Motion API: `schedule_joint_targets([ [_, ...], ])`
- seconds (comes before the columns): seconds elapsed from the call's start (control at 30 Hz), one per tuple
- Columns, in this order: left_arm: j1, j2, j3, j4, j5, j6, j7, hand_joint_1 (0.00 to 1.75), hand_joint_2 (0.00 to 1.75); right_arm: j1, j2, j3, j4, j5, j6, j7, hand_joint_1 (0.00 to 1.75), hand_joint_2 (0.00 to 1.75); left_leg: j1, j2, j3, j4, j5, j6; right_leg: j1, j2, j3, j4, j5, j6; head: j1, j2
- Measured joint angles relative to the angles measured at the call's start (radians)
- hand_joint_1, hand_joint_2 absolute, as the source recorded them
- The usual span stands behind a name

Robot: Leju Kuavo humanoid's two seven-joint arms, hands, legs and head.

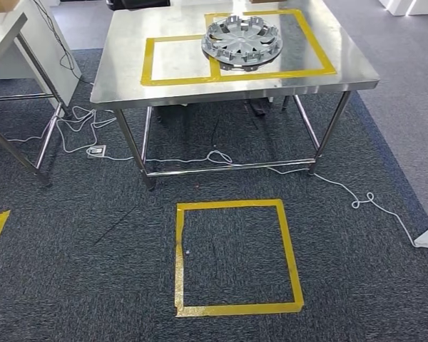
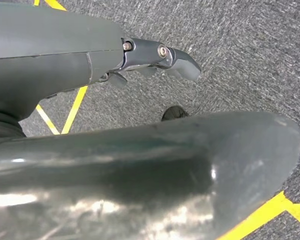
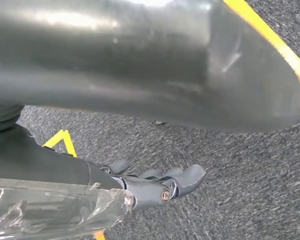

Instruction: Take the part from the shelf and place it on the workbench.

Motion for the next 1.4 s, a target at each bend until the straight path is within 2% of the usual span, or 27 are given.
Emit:
schedule_joint_targets([
  [0.1,0.000,0.001,0.000,0.000,-0.001,0.001,0.002,0.00,0.00,0.000,0.000,0.000,0.000,0.006,0.000,-0.003,0.00,0.00,-0.004,-0.001,-0.008,0.002,0.001,0.020,-0.005,-0.003,-0.001,-0.007,0.009,0.012,-0.001,0.000],
  [0.17,0.000,0.000,0.000,0.000,-0.002,0.001,0.003,0.00,0.00,0.000,0.000,0.000,0.000,0.008,0.000,-0.005,0.00,0.00,0.002,-0.003,-0.004,-0.015,0.016,0.028,-0.003,-0.005,-0.005,0.002,0.000,0.020,0.000,0.000],
  [0.23,0.000,-0.002,0.000,0.000,-0.002,0.001,0.004,0.00,0.00,0.000,0.000,0.000,0.000,0.007,-0.002,-0.002,0.00,0.00,0.009,-0.004,-0.003,-0.027,0.031,0.028,-0.004,-0.004,-0.038,0.083,-0.061,0.029,0.003,0.000],
  [0.3,0.001,-0.002,0.000,0.000,-0.002,0.001,0.005,0.00,0.00,0.000,-0.001,0.000,0.000,0.002,-0.005,0.004,0.00,0.00,0.010,-0.005,-0.011,-0.027,0.036,0.025,-0.009,-0.004,-0.094,0.224,-0.140,0.039,0.006,0.000],
  [0.33,0.001,-0.002,0.000,0.000,-0.002,0.001,0.006,0.00,0.00,0.001,-0.001,0.000,0.000,-0.001,-0.005,0.005,0.00,0.00,0.011,-0.005,-0.015,-0.026,0.039,0.023,-0.012,-0.004,-0.110,0.272,-0.159,0.044,0.006,0.000],
  [0.37,0.002,-0.003,0.000,0.000,-0.002,0.001,0.006,0.00,0.00,0.002,-0.001,0.000,0.000,-0.002,-0.004,0.006,0.00,0.00,0.013,-0.005,-0.018,-0.025,0.041,0.019,-0.015,-0.004,-0.108,0.281,-0.158,0.049,0.006,0.000],
  [0.4,0.002,-0.004,0.000,0.000,-0.002,0.001,0.007,0.00,0.00,0.003,-0.001,0.000,0.000,-0.002,-0.002,0.007,0.00,0.00,0.016,-0.005,-0.022,-0.022,0.043,0.015,-0.019,-0.005,-0.082,0.245,-0.137,0.054,0.006,0.000],
  [0.47,0.001,-0.004,0.000,-0.001,-0.002,0.000,0.007,0.00,0.00,0.002,-0.002,0.000,0.000,-0.002,0.006,0.004,0.00,0.00,0.022,-0.004,-0.032,-0.007,0.043,0.002,-0.026,-0.012,0.002,0.104,-0.084,0.066,0.007,0.000],
  [0.53,0.001,-0.002,0.000,-0.003,-0.002,0.000,0.007,0.00,0.00,-0.001,0.000,0.000,0.001,-0.004,0.016,-0.002,0.00,0.00,0.023,-0.001,-0.040,0.011,0.038,-0.012,-0.029,-0.016,0.045,0.020,-0.061,0.056,0.008,0.000],
  [0.6,0.002,-0.001,0.000,-0.005,-0.002,0.000,0.008,0.00,0.00,-0.003,0.002,0.000,0.002,-0.006,0.024,-0.007,0.00,0.00,0.023,0.002,-0.042,0.016,0.038,-0.021,-0.026,-0.009,0.037,0.023,-0.059,0.029,0.003,0.000],
  [0.67,0.003,-0.002,0.000,-0.006,-0.002,0.000,0.008,0.00,0.00,-0.001,0.002,0.000,0.002,-0.009,0.026,-0.009,0.00,0.00,0.026,0.004,-0.048,0.025,0.029,-0.029,-0.024,-0.002,0.029,0.029,-0.053,0.009,-0.002,0.000],
  [0.73,0.003,-0.002,0.000,-0.006,-0.002,0.000,0.008,0.00,0.00,0.000,0.002,0.000,0.002,-0.010,0.028,-0.010,0.00,0.00,0.027,0.003,-0.080,0.100,-0.031,-0.033,-0.023,0.005,0.021,0.029,-0.042,-0.004,-0.004,0.000],
  [0.8,0.002,-0.003,0.000,-0.006,-0.002,0.000,0.008,0.00,0.00,0.001,0.002,0.000,0.002,-0.012,0.031,-0.011,0.00,0.00,0.025,0.002,-0.138,0.244,-0.114,-0.031,-0.019,0.015,0.009,0.030,-0.032,-0.011,-0.006,0.000],
  [0.83,0.002,-0.003,0.000,-0.006,-0.002,0.000,0.008,0.00,0.00,0.002,0.002,0.000,0.002,-0.013,0.032,-0.013,0.00,0.00,0.025,0.001,-0.159,0.301,-0.139,-0.028,-0.017,0.021,0.003,0.030,-0.028,-0.012,-0.007,0.000],
  [0.87,0.003,-0.003,0.000,-0.006,-0.002,0.000,0.008,0.00,0.00,0.003,0.002,0.000,0.002,-0.014,0.034,-0.014,0.00,0.00,0.024,0.001,-0.165,0.327,-0.144,-0.024,-0.015,0.029,-0.002,0.030,-0.025,-0.012,-0.007,0.000],
  [0.9,0.003,-0.004,0.000,-0.006,-0.002,0.000,0.008,0.00,0.00,0.004,0.002,0.000,0.002,-0.014,0.035,-0.016,0.00,0.00,0.023,-0.001,-0.150,0.312,-0.131,-0.019,-0.013,0.039,-0.006,0.030,-0.022,-0.011,-0.007,0.000],
  [0.93,0.003,-0.004,0.000,-0.006,-0.002,-0.001,0.009,0.00,0.00,0.004,0.002,0.000,0.002,-0.015,0.036,-0.017,0.00,0.00,0.021,-0.007,-0.117,0.260,-0.103,-0.012,-0.012,0.049,-0.008,0.030,-0.019,-0.009,-0.007,0.000],
  [1.0,0.002,-0.004,0.000,-0.006,-0.002,-0.001,0.010,0.00,0.00,0.002,0.002,0.000,0.002,-0.015,0.036,-0.019,0.00,0.00,0.019,-0.045,-0.035,0.120,-0.054,0.001,-0.010,0.072,-0.013,0.032,-0.014,-0.002,-0.007,0.000],
  [1.03,0.002,-0.004,0.000,-0.006,-0.002,-0.002,0.010,0.00,0.00,0.001,0.002,0.000,0.002,-0.016,0.037,-0.020,0.00,0.00,0.018,-0.060,-0.008,0.070,-0.044,0.003,-0.010,0.082,-0.017,0.033,-0.012,0.002,-0.006,0.000],
  [1.07,0.001,-0.004,0.000,-0.006,-0.002,-0.002,0.010,0.00,0.00,0.001,0.002,0.000,0.002,-0.016,0.037,-0.020,0.00,0.00,0.017,-0.069,0.005,0.045,-0.042,0.002,-0.010,0.090,-0.020,0.032,-0.009,0.008,-0.006,0.000],
  [1.13,0.000,-0.005,0.000,-0.006,-0.002,-0.001,0.011,0.00,0.00,0.003,0.002,0.000,0.002,-0.016,0.037,-0.021,0.00,0.00,0.015,-0.054,0.006,0.037,-0.040,0.001,-0.013,0.107,-0.028,0.027,-0.003,0.021,-0.006,0.000],
  [1.2,-0.001,-0.006,0.000,-0.006,-0.001,-0.001,0.012,0.00,0.00,0.007,0.002,0.000,0.002,-0.017,0.036,-0.021,0.00,0.00,0.016,-0.033,0.006,0.032,-0.034,0.013,-0.013,0.087,-0.042,0.047,-0.019,0.031,-0.003,0.000],
  [1.23,-0.001,-0.006,0.000,-0.006,-0.001,-0.001,0.013,0.00,0.00,0.007,0.002,0.000,0.002,-0.017,0.036,-0.021,0.00,0.00,0.016,-0.020,0.006,0.029,-0.032,0.019,-0.012,0.064,-0.060,0.085,-0.045,0.034,0.000,0.000],
  [1.27,0.001,-0.006,0.000,-0.006,-0.001,0.000,0.014,0.00,0.00,0.006,0.002,0.000,0.002,-0.017,0.036,-0.021,0.00,0.00,0.015,-0.007,0.005,0.029,-0.031,0.023,-0.011,0.036,-0.086,0.145,-0.082,0.036,0.003,0.000],
  [1.33,0.004,-0.006,0.000,-0.006,-0.001,0.000,0.016,0.00,0.00,0.004,0.002,0.000,0.002,-0.017,0.036,-0.021,0.00,0.00,0.010,0.020,0.003,0.030,-0.031,0.026,-0.010,0.008,-0.143,0.276,-0.147,0.041,0.005,0.000],
  [1.37,0.005,-0.006,0.000,-0.006,-0.001,0.000,0.017,0.00,0.00,0.004,0.002,0.000,0.002,-0.017,0.036,-0.021,0.00,0.00,0.009,0.034,0.003,0.030,-0.031,0.026,-0.010,0.002,-0.154,0.310,-0.157,0.042,0.005,0.000],
  [1.4,0.005,-0.006,0.000,-0.006,-0.001,0.000,0.017,0.00,0.00,0.005,0.001,0.000,0.002,-0.017,0.035,-0.021,0.00,0.00,0.008,0.046,0.003,0.030,-0.031,0.026,-0.010,-0.001,-0.147,0.307,-0.148,0.043,0.005,0.000],
])
